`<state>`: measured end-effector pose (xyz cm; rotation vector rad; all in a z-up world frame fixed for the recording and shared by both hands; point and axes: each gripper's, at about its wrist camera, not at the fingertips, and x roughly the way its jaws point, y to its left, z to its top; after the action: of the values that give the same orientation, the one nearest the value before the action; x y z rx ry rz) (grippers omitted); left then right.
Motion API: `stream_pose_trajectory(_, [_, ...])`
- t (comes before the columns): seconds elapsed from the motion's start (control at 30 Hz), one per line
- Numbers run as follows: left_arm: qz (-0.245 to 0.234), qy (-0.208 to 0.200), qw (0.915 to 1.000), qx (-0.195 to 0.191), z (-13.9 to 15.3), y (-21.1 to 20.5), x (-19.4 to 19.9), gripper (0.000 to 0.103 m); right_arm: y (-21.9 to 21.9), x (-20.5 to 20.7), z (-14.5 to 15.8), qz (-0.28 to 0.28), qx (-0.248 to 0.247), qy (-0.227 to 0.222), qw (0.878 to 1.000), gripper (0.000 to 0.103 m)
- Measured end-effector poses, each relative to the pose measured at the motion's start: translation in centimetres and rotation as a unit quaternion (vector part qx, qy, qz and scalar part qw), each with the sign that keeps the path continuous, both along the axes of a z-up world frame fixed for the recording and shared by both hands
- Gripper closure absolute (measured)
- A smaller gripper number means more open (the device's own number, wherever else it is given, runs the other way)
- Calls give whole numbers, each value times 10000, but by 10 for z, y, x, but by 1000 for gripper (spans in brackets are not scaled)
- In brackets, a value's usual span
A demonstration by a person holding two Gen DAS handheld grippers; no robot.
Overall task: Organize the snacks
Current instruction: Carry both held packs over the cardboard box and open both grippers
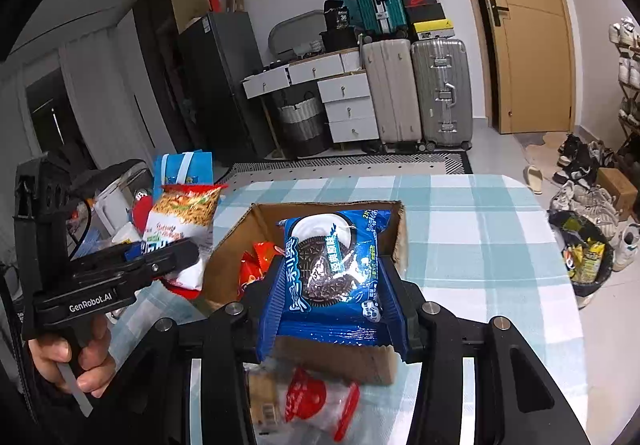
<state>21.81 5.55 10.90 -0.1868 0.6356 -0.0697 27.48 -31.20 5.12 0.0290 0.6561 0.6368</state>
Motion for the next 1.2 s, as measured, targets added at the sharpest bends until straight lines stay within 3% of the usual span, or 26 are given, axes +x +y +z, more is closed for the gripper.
stream_pose_trajectory(0.57, [-350,367,9987,83,-39,-19,76,56,20,31,-22,83,-73,158,9998,58])
stream_pose_trajectory(1.2, [-388,576,9975,143,-72,-19,97,56,36,61,-31,-22,-112,176,9998,58])
